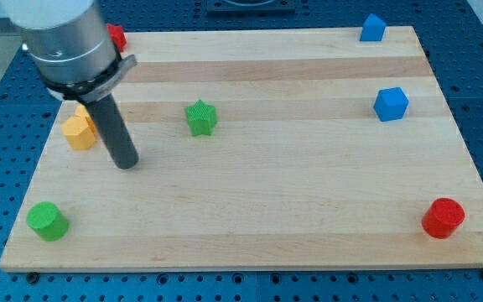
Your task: Point your arm towards the red star
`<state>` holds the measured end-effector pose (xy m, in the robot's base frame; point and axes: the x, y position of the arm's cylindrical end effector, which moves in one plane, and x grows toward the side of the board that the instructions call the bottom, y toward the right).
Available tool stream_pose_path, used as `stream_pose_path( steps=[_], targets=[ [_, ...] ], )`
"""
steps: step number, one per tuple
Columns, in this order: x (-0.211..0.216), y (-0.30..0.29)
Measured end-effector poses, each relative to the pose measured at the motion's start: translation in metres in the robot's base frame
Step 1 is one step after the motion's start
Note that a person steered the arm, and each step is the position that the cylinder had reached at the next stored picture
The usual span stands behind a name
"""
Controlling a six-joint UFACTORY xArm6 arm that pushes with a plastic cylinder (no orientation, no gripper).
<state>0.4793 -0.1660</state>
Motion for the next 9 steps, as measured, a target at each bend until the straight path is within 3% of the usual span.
stream_pose_path(
  steps=[1,2,4,7,9],
  targets=[
    [-0.001,0.074],
    [-0.039,0.139],
    [-0.166,0.177],
    [-0.287,0.058],
    [-0.288,0.015]
  ],
)
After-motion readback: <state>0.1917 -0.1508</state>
